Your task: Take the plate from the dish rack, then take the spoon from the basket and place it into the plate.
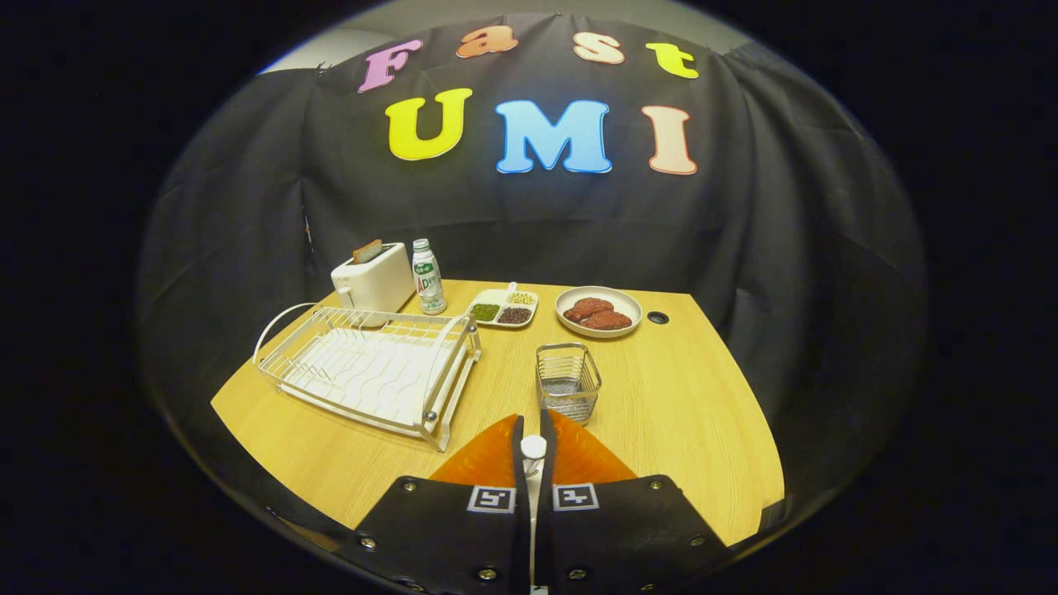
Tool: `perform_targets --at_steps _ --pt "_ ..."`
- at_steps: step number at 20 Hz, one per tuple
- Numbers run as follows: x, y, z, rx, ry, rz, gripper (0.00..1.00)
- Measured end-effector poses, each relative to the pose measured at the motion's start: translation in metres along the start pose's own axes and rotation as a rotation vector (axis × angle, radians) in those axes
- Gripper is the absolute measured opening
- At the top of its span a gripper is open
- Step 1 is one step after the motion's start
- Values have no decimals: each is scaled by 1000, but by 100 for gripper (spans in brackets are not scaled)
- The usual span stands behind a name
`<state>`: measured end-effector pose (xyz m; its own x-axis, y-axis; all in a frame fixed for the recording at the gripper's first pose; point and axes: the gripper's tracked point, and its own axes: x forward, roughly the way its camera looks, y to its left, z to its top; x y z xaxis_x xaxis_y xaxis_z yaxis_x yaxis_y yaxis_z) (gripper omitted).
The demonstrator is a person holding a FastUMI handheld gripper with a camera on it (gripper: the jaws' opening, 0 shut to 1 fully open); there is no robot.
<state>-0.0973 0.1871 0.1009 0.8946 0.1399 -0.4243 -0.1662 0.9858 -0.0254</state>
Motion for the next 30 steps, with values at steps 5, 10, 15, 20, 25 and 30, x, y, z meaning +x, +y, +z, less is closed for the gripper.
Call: perform_targets --at_steps 5,10,15,20,25,30 --pt "14 6 -9 -23 38 37 2" --pt "25 19 -7 -45 37 85 2" --pt "31 15 1 -85 5 100 17" --pt "21 -12 30 -65 -86 53 50" --pt "-8 -49 72 -25 -236 -37 50" --pt "-55 -73 134 20 -484 -38 80"
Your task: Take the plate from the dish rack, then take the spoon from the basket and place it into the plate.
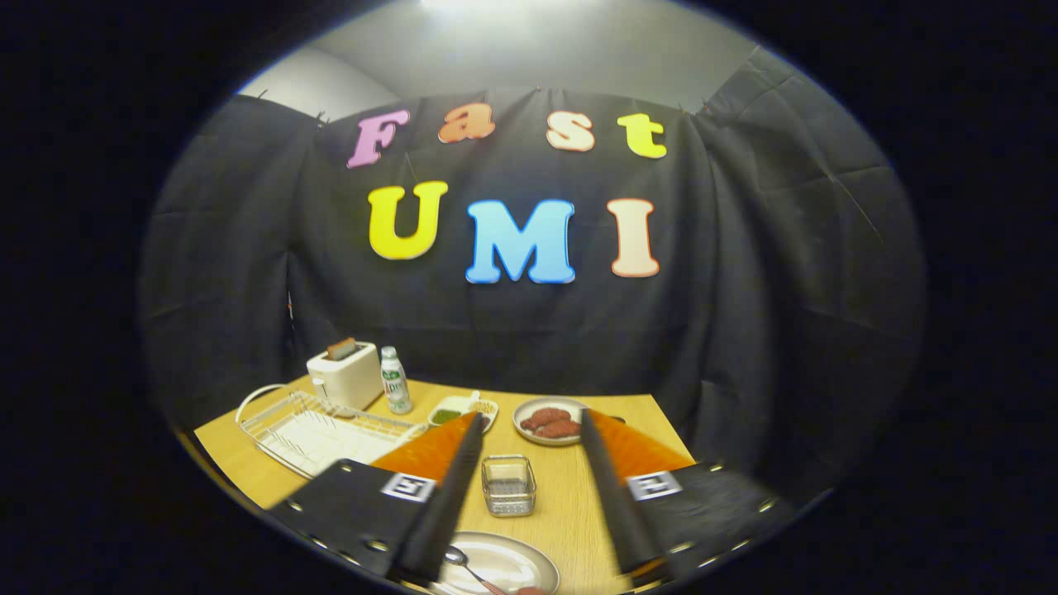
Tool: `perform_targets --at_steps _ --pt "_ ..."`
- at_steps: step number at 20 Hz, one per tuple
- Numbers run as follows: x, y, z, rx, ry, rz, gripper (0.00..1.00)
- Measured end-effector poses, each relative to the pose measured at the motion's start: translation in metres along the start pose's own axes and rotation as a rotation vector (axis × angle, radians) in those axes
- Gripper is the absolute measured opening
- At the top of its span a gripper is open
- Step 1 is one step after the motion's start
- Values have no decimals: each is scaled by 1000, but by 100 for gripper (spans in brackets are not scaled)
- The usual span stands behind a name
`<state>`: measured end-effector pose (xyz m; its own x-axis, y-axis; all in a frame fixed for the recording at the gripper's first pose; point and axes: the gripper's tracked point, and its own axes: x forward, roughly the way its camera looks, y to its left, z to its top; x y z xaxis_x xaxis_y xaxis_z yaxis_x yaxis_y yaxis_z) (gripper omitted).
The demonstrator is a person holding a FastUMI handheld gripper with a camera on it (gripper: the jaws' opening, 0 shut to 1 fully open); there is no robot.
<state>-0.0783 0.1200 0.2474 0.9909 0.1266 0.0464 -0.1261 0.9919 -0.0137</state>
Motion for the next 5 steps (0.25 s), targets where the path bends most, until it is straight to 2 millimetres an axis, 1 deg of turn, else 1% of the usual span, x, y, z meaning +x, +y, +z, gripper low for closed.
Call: perform_targets --at_steps 1,2,3,5 --pt "3 -1 13 15 -43 10 96" --pt "3 -12 18 24 -70 -5 96" --pt "4 -26 18 20 -85 -31 96" --pt "8 -46 15 4 -105 -76 96"
